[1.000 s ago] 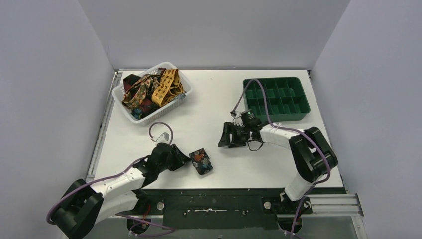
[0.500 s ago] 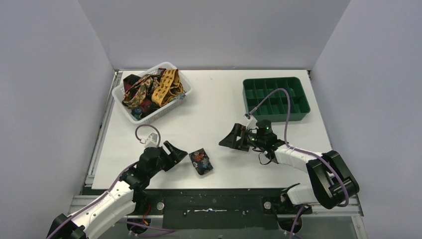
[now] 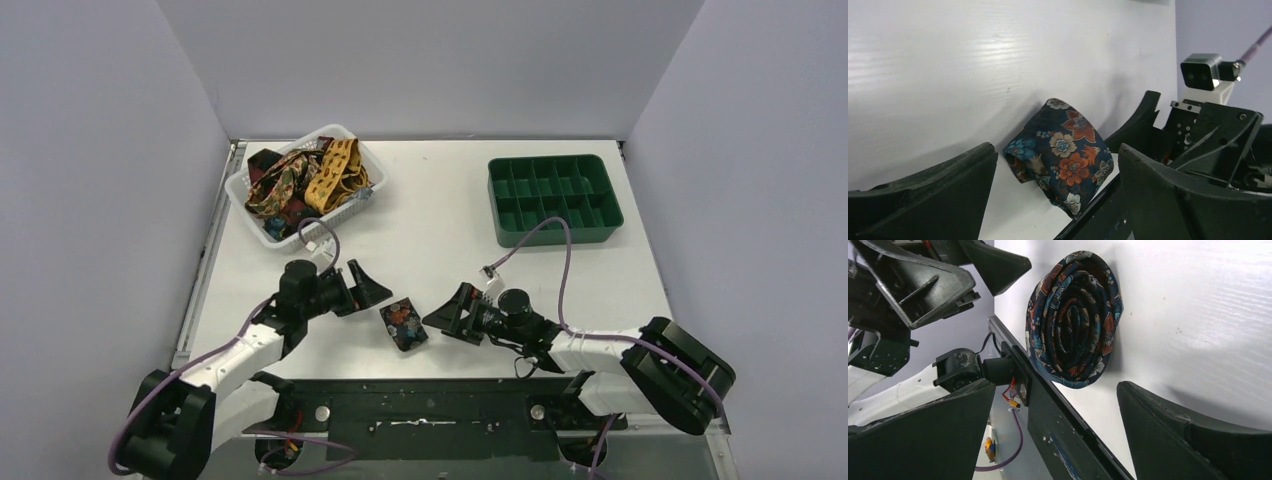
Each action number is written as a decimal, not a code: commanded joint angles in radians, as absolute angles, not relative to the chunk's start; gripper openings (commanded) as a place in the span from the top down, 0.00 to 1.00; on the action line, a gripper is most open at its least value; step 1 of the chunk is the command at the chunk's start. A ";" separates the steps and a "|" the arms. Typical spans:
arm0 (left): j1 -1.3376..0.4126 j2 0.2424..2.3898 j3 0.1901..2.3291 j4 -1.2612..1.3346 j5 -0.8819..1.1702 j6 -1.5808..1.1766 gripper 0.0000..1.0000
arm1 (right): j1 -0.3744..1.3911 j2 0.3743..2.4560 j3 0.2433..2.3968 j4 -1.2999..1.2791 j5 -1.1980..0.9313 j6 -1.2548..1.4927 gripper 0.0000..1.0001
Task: Roll the ties
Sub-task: Pick up the tie at the center of the board.
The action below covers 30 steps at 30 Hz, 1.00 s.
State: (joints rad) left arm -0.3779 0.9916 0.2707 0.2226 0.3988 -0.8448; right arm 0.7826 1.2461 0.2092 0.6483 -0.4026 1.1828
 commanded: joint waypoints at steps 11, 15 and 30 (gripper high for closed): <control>-0.373 1.311 0.504 0.358 0.685 -0.527 0.11 | 0.836 1.493 0.287 0.919 -0.416 1.308 0.00; -0.379 1.395 0.494 0.433 0.727 -0.546 0.12 | 0.836 1.567 0.307 0.959 -0.446 1.332 0.05; -0.396 1.579 0.459 0.614 0.829 -0.625 0.22 | 0.793 1.824 0.340 1.232 -0.550 1.441 0.48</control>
